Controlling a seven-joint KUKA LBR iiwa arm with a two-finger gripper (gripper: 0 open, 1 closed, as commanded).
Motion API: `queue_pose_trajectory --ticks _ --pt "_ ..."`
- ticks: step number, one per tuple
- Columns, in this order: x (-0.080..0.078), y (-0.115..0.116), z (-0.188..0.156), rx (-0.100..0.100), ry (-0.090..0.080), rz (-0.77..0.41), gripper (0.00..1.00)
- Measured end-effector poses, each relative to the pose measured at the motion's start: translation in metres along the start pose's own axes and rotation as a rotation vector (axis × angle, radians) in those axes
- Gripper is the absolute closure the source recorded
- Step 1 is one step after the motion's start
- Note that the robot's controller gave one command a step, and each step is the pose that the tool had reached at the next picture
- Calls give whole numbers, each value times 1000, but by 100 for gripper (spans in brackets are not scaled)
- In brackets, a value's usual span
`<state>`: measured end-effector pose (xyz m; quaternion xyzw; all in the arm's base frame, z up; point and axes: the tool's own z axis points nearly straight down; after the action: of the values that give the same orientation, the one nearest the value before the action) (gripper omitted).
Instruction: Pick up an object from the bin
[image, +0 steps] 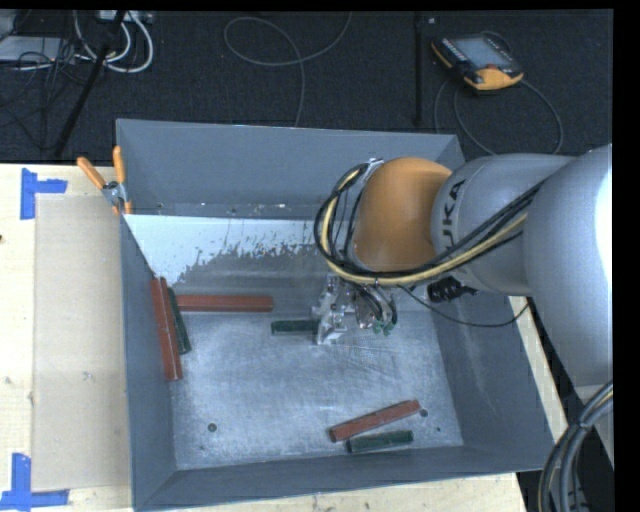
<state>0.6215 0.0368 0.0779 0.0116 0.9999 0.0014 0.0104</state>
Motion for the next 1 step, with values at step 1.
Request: queue_pose_trajectory --ticks 1 --pt "0 0 0 0 0 1 100"
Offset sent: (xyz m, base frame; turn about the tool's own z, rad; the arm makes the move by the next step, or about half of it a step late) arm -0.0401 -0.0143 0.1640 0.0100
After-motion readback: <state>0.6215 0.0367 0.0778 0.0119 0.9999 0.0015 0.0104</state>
